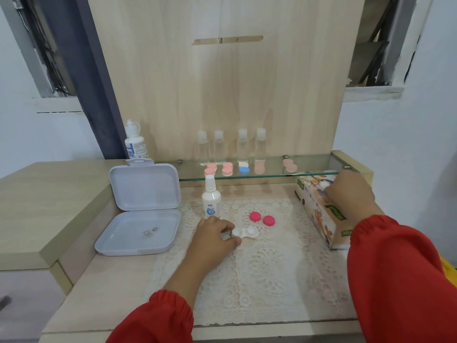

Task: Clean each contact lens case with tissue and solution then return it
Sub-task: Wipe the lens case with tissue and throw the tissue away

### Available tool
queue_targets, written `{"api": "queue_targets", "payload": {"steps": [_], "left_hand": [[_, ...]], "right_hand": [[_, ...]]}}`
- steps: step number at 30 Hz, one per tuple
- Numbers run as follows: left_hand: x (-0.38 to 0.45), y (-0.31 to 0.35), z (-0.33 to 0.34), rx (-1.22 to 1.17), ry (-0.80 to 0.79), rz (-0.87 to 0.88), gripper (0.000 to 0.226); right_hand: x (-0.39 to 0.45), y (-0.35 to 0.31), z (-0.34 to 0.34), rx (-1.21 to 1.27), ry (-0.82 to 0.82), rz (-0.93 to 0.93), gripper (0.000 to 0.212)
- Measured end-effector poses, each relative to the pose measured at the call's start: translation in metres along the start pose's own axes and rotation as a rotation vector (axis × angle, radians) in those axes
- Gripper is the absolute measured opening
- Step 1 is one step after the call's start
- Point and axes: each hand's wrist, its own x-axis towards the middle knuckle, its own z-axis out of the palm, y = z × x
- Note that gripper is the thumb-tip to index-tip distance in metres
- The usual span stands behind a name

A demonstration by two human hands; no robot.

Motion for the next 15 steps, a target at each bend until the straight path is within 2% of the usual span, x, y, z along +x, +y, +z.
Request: {"api": "queue_targets", "payload": {"steps": [3,6,10,13,15], "left_hand": [[-0.001,0.001,0.0,-0.011,0.002,0.008,0.033],[-0.001,0.002,-0.001,-0.022,0.006,0.0,0.033],[-0.001,0.002,-0.001,-0.02,0.002,-0.006,0.033],[-0.001,0.003,-0.002,-0.019,-0.004,-0.008,0.031],[-0.002,0.003,-0.002,-0.022,-0.01,-0.007,0.029]], "right_hand": [[0.003,0.01,0.007,-0.044,-0.059,0.053,0.01],[0.004,0.016,0.013,0.035,0.045,0.068,0.015],[-0.001,0.018,0.006,0.281,0.165,0.068,0.024],[-0.009,0.011,-0.011,0.509,0.232,0.101,0.02],[-0.016,0.007,-0.02,0.61,0.345,0.068,0.023]]}}
